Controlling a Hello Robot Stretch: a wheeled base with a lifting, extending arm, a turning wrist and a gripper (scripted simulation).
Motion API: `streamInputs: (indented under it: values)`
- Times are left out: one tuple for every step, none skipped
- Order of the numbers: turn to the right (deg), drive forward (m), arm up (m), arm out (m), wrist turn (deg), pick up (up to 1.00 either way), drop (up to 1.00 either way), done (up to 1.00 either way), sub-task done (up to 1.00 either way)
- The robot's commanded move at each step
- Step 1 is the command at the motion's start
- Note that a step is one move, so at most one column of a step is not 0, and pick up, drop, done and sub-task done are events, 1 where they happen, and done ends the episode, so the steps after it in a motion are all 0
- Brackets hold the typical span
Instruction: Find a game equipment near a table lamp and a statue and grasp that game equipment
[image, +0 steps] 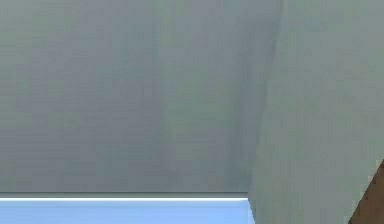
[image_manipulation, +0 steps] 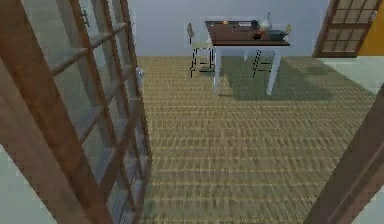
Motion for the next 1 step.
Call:
streamInputs:
  values:
    - [45.0,0.0,0.0,0.0,0.0,0.0,0.0,0.0,0.0]
